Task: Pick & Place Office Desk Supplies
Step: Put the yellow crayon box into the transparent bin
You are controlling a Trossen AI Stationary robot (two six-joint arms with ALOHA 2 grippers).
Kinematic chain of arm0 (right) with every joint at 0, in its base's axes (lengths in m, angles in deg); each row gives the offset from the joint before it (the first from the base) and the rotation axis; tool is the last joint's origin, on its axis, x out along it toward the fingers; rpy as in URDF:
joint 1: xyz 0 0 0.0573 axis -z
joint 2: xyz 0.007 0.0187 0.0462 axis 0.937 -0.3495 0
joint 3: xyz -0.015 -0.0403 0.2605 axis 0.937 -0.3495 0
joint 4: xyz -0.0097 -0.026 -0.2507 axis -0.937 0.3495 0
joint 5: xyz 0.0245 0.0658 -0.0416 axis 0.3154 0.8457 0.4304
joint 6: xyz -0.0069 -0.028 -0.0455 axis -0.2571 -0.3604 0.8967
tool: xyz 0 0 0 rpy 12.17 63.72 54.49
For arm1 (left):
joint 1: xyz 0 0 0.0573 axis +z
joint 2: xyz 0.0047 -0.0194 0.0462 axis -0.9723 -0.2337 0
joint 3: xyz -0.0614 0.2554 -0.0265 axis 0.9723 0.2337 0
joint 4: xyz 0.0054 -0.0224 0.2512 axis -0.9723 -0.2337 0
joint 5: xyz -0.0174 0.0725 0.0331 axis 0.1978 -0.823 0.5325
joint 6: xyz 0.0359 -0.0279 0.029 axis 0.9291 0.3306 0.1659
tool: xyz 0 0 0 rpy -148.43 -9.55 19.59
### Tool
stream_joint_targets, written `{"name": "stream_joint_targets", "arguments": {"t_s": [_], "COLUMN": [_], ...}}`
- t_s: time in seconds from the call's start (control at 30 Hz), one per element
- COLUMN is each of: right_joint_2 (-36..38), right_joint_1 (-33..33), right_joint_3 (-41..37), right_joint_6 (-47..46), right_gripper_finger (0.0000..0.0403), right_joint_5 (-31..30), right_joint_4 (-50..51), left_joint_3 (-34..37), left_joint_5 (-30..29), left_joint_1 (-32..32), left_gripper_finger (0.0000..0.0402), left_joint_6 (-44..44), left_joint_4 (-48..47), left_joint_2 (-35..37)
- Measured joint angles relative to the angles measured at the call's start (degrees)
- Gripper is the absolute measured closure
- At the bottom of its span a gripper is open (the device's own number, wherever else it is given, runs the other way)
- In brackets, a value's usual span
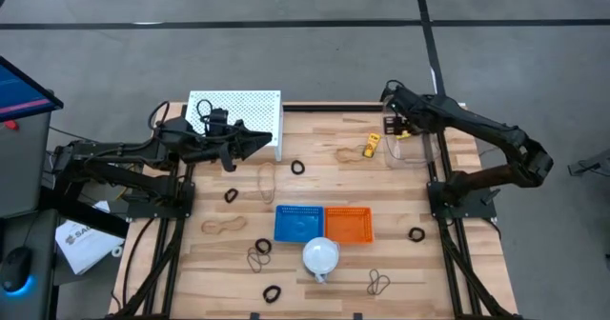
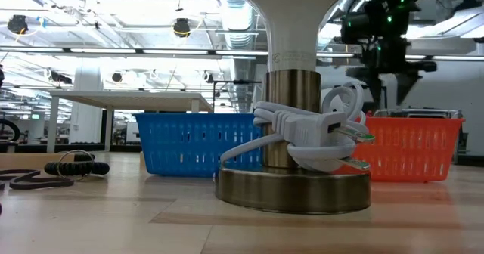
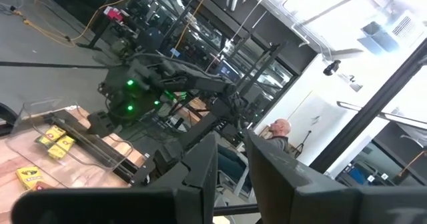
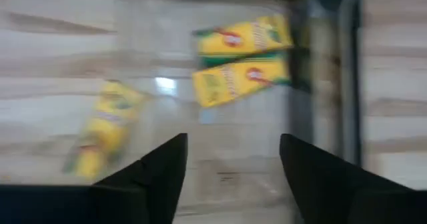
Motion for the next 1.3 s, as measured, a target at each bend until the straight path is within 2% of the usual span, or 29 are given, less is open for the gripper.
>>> {"name": "stream_joint_targets", "arguments": {"t_s": [0.17, 0.33, 0.43, 0.53, 0.77, 0.87, 1.03, 1.3], "right_joint_2": [1.25, -0.36, -1.4, -2.66, -8.58, -11.89, -19.05, -30.05], "right_joint_1": [-6.78, -13.99, -17.93, -21.28, -22.75, -22.0, -21.94, -22.18], "right_joint_3": [3.13, 6.87, 7.37, 7.37, 7.37, 7.75, 13.17, 21.93], "right_joint_6": [-1.38, -0.49, 2.44, 1.22, -9.74, -11.26, -8.83, 2.37], "right_gripper_finger": [0.0155, 0.0166, 0.0175, 0.0185, 0.0209, 0.0221, 0.0237, 0.0248], "right_joint_5": [1.91, 3.41, 7.71, 10.85, 12.03, 14.25, 14.5, 11.22], "right_joint_4": [-7.36, -11.71, -17.37, -22.55, -27.54, -29.92, -25.63, -9.56], "left_joint_3": [0.0, 0.0, 0.0, 0.0, 0.0, 0.0, 0.0, 0.0], "left_joint_5": [0.0, 0.02, 0.02, 0.02, 0.02, 0.03, 0.04, 0.0], "left_joint_1": [0.0, 0.0, 0.0, 0.0, 0.0, 0.0, 0.0, -1.43], "left_gripper_finger": [0.0325, 0.0325, 0.0325, 0.0325, 0.0325, 0.0325, 0.0325, 0.0325], "left_joint_6": [0.39, 0.59, 1.77, 1.8, 1.64, 1.6, 1.06, 0.24], "left_joint_4": [-0.08, -0.19, -0.22, -0.22, -0.22, -0.2, -0.19, -0.02], "left_joint_2": [0.0, 0.0, 0.0, 0.0, 0.0, 0.0, 0.0, 0.0]}}
